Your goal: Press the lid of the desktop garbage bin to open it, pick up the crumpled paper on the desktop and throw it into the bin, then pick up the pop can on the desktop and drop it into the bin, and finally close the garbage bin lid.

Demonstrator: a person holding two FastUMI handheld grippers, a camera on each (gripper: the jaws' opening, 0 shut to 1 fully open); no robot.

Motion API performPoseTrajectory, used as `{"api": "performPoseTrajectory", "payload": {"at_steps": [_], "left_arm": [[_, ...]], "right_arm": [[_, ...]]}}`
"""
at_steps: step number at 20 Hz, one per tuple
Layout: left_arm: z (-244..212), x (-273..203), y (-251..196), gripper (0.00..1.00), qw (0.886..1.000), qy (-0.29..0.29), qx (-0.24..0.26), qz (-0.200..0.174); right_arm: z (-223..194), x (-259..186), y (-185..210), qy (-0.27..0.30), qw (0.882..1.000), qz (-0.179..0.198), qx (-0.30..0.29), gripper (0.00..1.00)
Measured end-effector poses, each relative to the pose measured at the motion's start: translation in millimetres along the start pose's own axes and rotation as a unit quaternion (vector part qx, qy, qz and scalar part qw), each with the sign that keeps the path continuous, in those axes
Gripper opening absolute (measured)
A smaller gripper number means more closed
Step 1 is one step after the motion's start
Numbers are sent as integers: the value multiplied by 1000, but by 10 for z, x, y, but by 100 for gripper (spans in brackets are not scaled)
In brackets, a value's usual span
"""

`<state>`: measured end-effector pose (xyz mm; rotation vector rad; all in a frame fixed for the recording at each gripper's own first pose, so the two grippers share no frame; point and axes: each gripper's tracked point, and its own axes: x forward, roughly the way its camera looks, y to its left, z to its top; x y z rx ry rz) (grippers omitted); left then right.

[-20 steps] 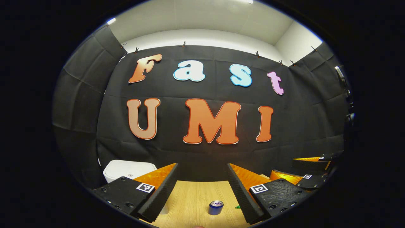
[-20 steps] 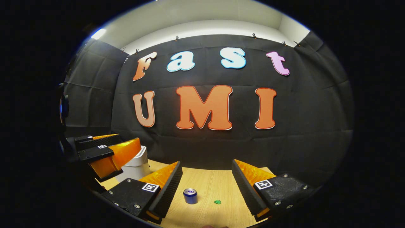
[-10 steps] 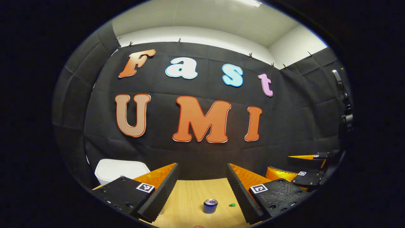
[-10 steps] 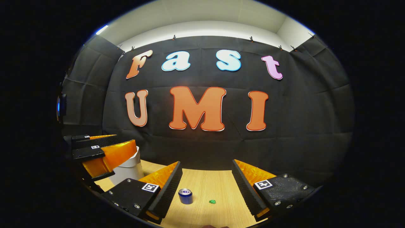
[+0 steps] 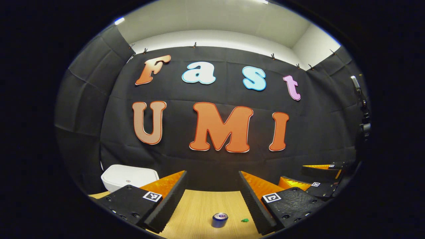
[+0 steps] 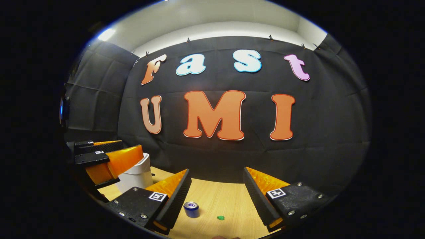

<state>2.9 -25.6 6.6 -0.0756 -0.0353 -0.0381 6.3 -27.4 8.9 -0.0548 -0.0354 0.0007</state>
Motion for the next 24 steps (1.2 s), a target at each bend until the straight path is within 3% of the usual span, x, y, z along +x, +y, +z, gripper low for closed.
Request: {"api": "performPoseTrajectory", "payload": {"at_steps": [4,8,10,14,15,21,24], "left_arm": [[-27,3,34,94,1000,8,12,25],[-19,80,108,91,999,12,41,20],[-74,54,153,75,999,30,36,14],[-85,87,407,41,998,36,33,48],[-94,80,493,42,997,39,37,55],[-156,64,938,3,991,68,57,95],[-237,49,1118,0,988,85,54,114]], "right_arm": [[-154,35,-52,16,999,27,10,94],[-157,93,-153,17,1000,13,19,93],[-182,150,-178,19,999,-6,25,93],[-216,231,-194,26,999,-36,20,94],[-240,236,-182,27,999,-42,22,94],[-310,325,-82,37,997,-70,17,94],[-332,361,-57,39,996,-78,12,94]]}}
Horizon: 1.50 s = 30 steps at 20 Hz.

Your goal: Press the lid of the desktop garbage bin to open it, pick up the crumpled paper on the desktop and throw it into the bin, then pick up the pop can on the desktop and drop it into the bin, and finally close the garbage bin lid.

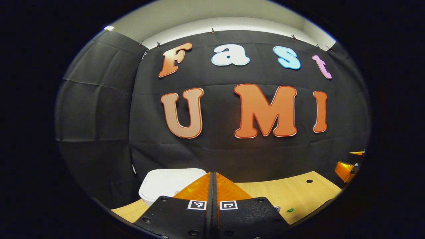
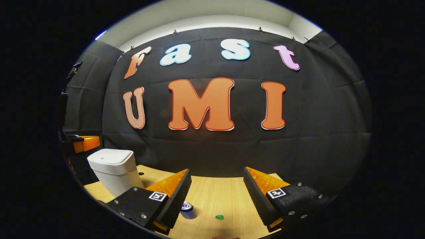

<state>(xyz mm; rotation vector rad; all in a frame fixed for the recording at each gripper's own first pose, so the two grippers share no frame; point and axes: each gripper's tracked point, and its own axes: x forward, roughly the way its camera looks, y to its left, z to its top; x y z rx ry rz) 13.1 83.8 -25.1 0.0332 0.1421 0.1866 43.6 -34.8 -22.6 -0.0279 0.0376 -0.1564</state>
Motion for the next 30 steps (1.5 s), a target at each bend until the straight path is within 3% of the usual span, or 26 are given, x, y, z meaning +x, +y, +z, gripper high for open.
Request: {"api": "performPoseTrajectory", "payload": {"at_steps": [8,13,19,24,26,27,30], "left_arm": [[-439,-6,231,0,995,89,-28,32],[-546,-10,316,0,992,122,-9,40],[-555,-37,194,0,990,131,-45,32],[-195,58,278,0,997,39,-29,53],[-17,168,253,13,999,-8,-14,45],[27,210,253,26,999,-20,-2,43],[136,177,274,35,998,-39,19,37]], "right_arm": [[-96,41,26,10,1000,-11,-3,94],[-130,48,14,15,1000,-13,-7,94],[-234,64,65,31,1000,-2,-4,94],[-265,104,65,36,999,5,-3,93],[-314,114,57,40,999,8,-4,93],[-338,121,49,41,999,7,-5,94],[-441,152,35,49,999,10,-4,94]]}}
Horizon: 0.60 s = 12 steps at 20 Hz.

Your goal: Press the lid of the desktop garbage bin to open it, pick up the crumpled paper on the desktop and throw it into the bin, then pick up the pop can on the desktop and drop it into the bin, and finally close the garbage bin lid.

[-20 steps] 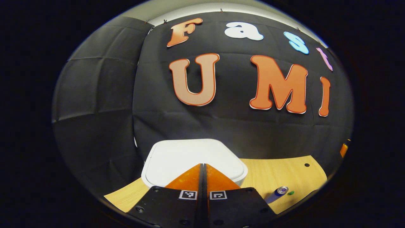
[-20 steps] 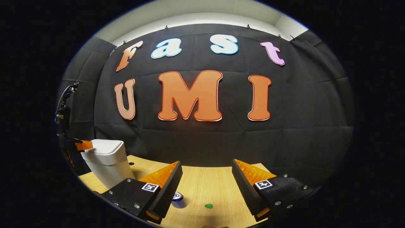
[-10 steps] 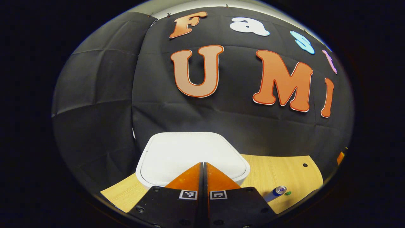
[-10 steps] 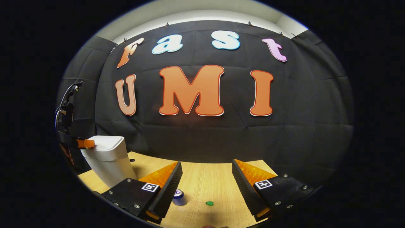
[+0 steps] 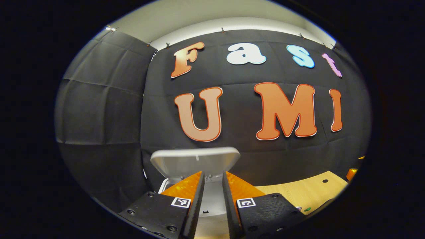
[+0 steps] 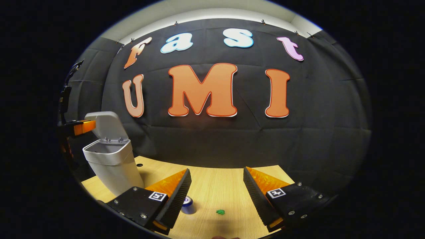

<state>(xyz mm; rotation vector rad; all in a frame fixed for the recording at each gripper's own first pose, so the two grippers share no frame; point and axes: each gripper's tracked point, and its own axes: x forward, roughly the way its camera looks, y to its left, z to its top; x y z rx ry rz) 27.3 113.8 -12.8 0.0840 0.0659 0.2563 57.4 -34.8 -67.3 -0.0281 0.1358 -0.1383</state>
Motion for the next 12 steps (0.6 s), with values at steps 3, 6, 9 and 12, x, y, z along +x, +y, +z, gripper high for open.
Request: {"api": "performPoseTrajectory", "payload": {"at_steps": [3,6,9,12], "left_arm": [[164,11,-89,53,999,-34,9,-9],[307,-22,-162,77,998,-62,13,-27],[383,-93,-341,85,996,-71,5,-53],[433,-183,-457,96,994,-77,7,-75]], "right_arm": [[-137,52,-5,10,1000,4,1,94],[-360,137,-25,23,1000,8,-4,94],[-740,294,-15,51,998,14,-15,94],[-1196,446,4,94,995,20,-17,94]]}}
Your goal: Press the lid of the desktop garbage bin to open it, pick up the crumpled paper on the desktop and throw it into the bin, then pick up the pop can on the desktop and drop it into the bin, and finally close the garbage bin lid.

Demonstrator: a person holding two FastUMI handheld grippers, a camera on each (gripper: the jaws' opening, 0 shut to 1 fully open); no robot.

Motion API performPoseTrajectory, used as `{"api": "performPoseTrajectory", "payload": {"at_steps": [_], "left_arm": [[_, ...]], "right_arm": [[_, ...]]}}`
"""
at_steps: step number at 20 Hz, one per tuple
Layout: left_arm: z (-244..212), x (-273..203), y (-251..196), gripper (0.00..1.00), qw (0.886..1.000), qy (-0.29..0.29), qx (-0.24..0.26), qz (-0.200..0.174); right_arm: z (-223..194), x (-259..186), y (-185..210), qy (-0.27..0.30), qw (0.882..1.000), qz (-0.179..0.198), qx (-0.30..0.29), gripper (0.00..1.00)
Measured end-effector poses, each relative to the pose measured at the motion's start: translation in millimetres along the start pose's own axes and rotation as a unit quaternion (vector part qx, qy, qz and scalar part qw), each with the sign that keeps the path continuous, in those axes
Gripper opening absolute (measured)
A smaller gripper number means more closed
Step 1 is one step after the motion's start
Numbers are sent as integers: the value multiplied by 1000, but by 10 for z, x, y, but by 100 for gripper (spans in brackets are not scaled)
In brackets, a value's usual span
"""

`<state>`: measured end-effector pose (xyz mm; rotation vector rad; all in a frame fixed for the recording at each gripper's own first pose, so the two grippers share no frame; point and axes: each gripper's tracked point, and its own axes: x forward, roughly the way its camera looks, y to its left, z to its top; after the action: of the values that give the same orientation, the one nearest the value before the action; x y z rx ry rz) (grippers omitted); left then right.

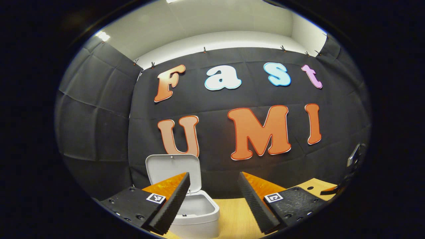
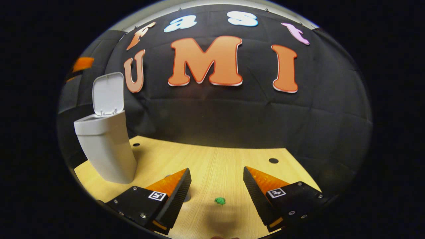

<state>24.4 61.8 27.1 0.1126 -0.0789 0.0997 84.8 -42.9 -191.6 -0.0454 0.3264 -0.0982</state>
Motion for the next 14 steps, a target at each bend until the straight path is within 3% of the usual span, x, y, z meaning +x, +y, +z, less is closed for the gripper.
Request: {"api": "performPoseTrajectory", "payload": {"at_steps": [6,7,8,14], "left_arm": [[70,-107,-48,99,1000,3,2,-5],[77,-119,-49,94,1000,5,5,-5],[68,-137,-45,99,1000,8,8,-5],[30,-218,-66,99,999,25,24,-12]], "right_arm": [[-632,379,-55,56,998,-3,-12,95],[-726,435,-77,68,998,-3,-10,95],[-833,484,-109,80,997,-5,-11,95],[-1209,698,-189,124,992,-12,-17,95]]}}
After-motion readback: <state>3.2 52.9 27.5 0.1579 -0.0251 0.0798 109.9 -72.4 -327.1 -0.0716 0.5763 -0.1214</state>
